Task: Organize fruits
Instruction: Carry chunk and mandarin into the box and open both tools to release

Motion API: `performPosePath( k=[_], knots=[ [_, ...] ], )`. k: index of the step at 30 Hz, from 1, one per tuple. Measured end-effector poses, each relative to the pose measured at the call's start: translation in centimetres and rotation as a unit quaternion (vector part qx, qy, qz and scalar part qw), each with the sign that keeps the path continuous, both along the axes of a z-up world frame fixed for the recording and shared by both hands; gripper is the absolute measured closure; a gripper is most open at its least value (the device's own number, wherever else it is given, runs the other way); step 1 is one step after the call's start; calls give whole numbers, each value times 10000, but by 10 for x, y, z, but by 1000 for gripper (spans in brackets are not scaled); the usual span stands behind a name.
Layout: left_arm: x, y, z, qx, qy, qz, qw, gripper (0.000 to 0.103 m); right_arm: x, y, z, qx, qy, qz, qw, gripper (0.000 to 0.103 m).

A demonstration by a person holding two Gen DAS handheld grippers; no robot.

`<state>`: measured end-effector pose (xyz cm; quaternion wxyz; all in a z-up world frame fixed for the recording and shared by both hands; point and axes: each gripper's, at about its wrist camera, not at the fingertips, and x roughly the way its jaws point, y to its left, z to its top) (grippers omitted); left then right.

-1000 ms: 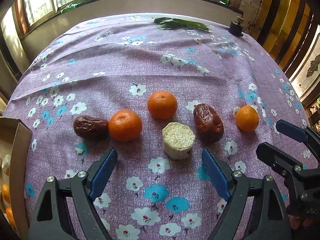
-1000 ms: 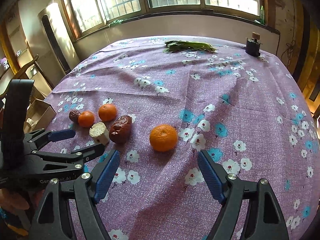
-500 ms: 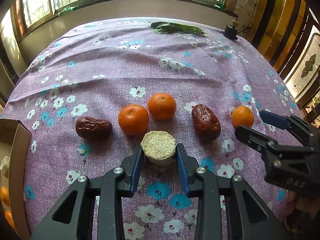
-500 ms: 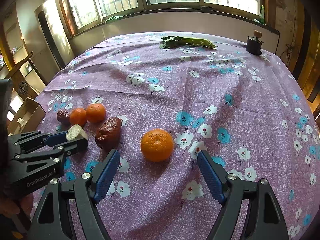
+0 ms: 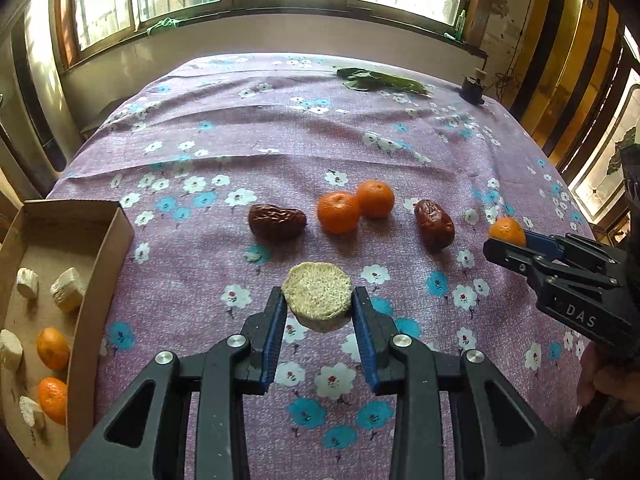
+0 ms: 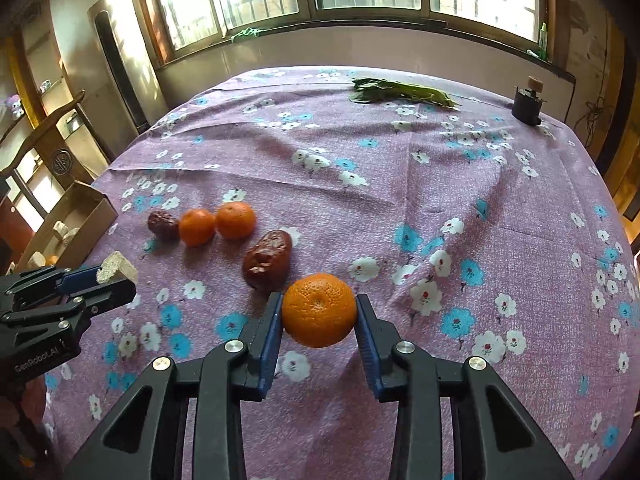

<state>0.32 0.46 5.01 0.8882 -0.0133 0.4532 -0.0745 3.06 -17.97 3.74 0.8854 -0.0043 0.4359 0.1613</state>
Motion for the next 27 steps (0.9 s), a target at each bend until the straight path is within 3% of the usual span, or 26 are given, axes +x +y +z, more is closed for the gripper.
performPosePath(
  k=[7, 27],
  knots=[
    [-23, 32, 7, -62, -133, 234, 9996, 71, -31, 35, 11, 452, -28, 343, 9984, 65],
    [-79, 123, 28, 143, -551, 1104, 9923, 71, -58, 160, 20, 209, -64, 1588, 9871, 65]
  ],
)
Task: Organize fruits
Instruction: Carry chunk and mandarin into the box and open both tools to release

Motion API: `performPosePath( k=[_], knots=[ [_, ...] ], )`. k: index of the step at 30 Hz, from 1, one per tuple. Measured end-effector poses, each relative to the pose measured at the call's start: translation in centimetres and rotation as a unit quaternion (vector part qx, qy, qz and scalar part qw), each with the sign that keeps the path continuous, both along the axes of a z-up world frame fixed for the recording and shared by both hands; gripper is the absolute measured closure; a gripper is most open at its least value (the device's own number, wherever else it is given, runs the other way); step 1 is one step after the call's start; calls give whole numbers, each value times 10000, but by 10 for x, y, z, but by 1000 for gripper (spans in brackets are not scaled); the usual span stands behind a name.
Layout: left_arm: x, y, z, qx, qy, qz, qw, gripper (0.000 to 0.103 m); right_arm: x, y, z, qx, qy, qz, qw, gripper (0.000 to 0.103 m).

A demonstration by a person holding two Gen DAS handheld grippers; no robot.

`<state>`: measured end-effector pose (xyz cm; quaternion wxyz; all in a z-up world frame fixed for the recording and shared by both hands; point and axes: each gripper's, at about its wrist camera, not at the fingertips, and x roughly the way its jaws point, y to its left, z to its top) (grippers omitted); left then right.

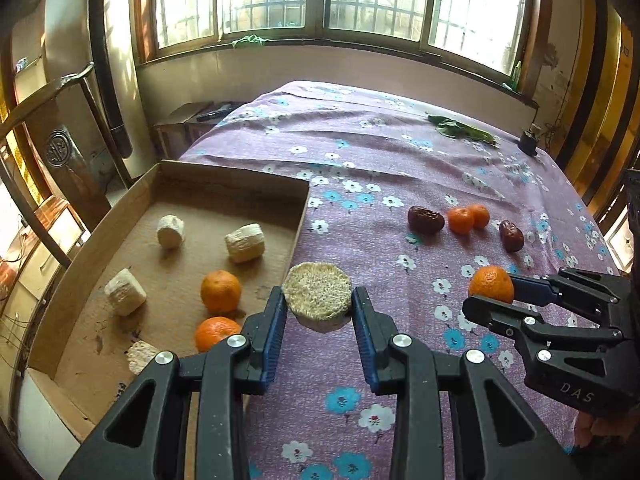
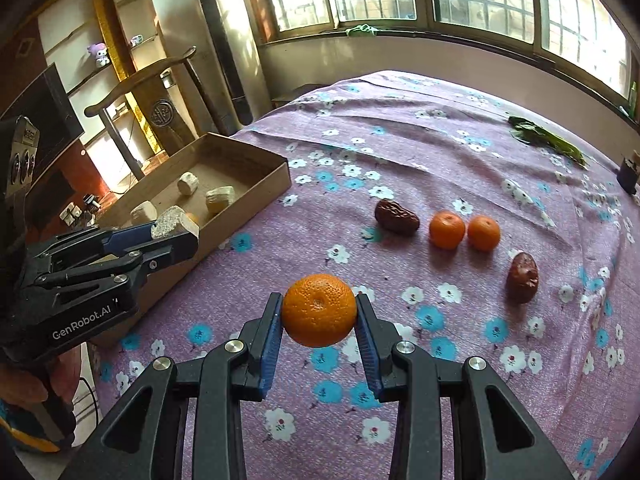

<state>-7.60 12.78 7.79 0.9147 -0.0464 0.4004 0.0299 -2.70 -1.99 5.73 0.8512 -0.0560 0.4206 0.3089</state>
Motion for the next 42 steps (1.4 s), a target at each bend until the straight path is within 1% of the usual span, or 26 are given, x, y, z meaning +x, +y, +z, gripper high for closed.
performPosePath(
  k=[10, 17, 23, 29, 36, 42],
  knots=[
    [-14, 42, 2, 8, -35, 447, 9990, 71, -4, 47, 9, -44, -99, 465, 9989, 64],
    [-23, 69, 2, 31, -35, 716, 9974, 71, -3, 76, 9, -82, -71, 744, 9972, 64],
    [-35, 103, 3, 51, -41, 1106, 9938, 71, -1, 103, 5, -141, -31, 992, 9950, 64],
    [-40, 133, -5, 3, 46, 1418, 9899, 71, 2, 125, 4, -221, -24, 1190, 9926, 64],
    [-43, 148, -13, 36, 131, 1587, 9872, 71, 10, 154, 2, -256, 10, 1410, 9897, 64],
    [-40, 155, -19, 49, 225, 1641, 9862, 71, 17, 178, 0, -247, 18, 1576, 9872, 64]
  ],
)
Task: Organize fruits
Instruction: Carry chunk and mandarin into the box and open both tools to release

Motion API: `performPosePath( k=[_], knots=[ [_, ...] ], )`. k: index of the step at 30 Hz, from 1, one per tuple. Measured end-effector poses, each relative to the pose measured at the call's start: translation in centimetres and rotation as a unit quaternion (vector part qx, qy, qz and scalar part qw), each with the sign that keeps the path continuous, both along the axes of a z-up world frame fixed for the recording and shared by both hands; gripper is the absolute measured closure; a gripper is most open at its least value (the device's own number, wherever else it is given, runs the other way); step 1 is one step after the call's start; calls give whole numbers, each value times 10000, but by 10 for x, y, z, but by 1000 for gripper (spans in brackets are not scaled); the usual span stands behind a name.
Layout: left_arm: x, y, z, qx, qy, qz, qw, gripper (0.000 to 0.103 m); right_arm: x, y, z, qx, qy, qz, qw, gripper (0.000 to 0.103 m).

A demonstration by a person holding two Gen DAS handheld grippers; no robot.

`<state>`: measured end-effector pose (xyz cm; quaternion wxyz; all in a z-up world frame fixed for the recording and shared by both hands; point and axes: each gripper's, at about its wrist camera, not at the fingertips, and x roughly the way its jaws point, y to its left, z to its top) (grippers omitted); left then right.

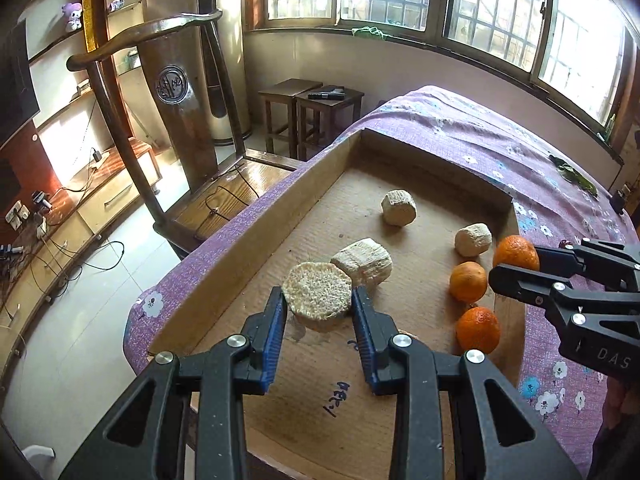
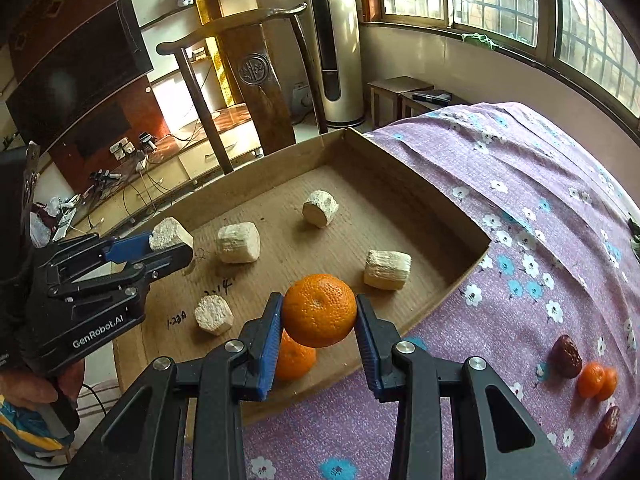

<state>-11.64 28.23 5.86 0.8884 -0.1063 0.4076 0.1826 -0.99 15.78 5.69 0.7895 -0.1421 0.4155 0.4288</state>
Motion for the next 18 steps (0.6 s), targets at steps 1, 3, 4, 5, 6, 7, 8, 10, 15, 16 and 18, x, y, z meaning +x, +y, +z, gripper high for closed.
performPosePath(
  k=[1, 3, 4, 5, 6, 7, 8, 10, 15, 16, 18],
  knots=[
    [0, 1, -1, 0, 15, 3, 10000, 71, 1, 5, -1, -18, -5, 23, 10000, 64],
    [1, 3, -3, -16, 45, 26, 10000, 71, 5, 12, -1, -30, 4, 77, 10000, 64],
    [2, 3, -3, -28, 53, 32, 10000, 71, 7, 16, -2, -37, 12, 100, 9999, 64],
    [2, 4, -4, -31, 60, 33, 10000, 71, 8, 20, -2, -54, 15, 118, 9999, 64],
    [3, 4, -4, -26, 65, 36, 10000, 71, 10, 23, -4, -72, 25, 137, 9999, 64],
    [3, 4, -5, -22, 70, 37, 10000, 71, 11, 25, -5, -87, 40, 160, 9998, 64],
    [3, 4, -5, -32, 61, 35, 10000, 71, 12, 27, -5, -96, 50, 178, 9998, 64],
    [4, 4, -5, -30, 61, 42, 10000, 71, 14, 30, -7, -105, 61, 189, 9997, 64],
    [7, 5, -11, -58, 117, 29, 9999, 71, 18, 38, -11, -166, 83, 239, 9995, 64],
    [8, 5, -11, -56, 127, 20, 9999, 71, 19, 40, -13, -188, 99, 236, 9995, 64],
    [10, 4, -14, -65, 159, -4, 9999, 71, 22, 42, -16, -222, 121, 226, 9994, 64]
  ],
)
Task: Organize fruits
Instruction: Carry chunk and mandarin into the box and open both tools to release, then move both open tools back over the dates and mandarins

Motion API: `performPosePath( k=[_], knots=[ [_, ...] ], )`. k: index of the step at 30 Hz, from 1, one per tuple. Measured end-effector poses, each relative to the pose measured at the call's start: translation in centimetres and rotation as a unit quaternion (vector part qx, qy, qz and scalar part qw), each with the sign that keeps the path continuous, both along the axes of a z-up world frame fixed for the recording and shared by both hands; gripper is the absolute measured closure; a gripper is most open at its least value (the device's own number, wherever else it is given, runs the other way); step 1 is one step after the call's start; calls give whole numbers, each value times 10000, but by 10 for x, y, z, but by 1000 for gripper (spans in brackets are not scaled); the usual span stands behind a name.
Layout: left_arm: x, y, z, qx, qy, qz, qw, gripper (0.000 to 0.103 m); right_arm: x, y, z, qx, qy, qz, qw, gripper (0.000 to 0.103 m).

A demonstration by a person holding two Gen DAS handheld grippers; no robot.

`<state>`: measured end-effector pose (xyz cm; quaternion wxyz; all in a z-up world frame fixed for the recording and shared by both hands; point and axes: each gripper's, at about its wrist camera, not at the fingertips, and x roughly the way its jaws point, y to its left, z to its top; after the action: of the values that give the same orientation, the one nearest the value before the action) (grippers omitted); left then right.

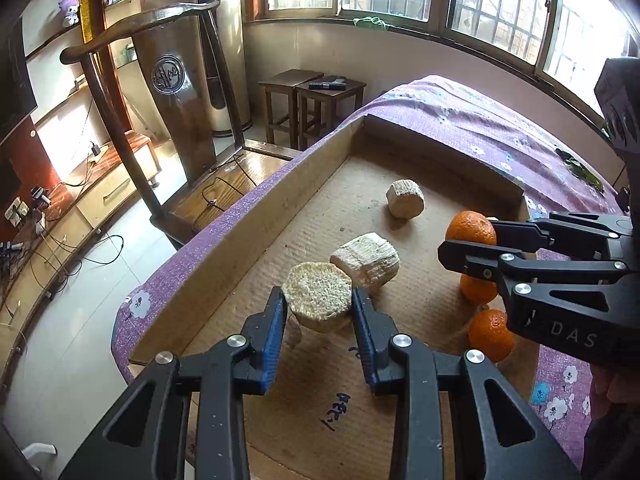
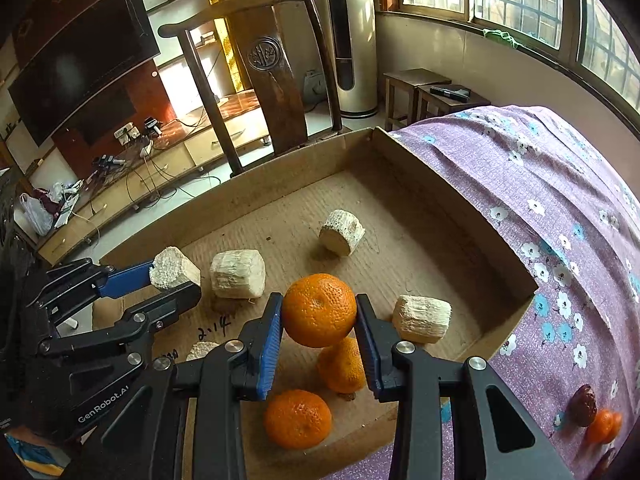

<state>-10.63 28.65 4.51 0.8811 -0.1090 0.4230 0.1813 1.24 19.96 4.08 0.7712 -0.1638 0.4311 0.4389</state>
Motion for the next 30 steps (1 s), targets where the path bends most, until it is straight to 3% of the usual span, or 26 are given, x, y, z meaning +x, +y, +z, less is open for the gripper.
performPosePath(
  k=[13, 20, 23, 30],
  knots=[
    [9, 0, -4, -41, 77, -21, 10000, 71, 12, 21, -21, -324, 64, 58, 9994, 64],
    [13, -1, -6, 7, 132, 4, 9999, 69, 14, 19, -23, -199, 164, 4, 9997, 62],
    [12, -1, -6, 33, 151, 70, 9999, 45, 13, 12, -19, -54, 249, -23, 9997, 54],
    [4, -4, 9, 58, -113, 196, 9997, 33, 1, -18, 5, 149, -4, -247, 9996, 41]
  ],
)
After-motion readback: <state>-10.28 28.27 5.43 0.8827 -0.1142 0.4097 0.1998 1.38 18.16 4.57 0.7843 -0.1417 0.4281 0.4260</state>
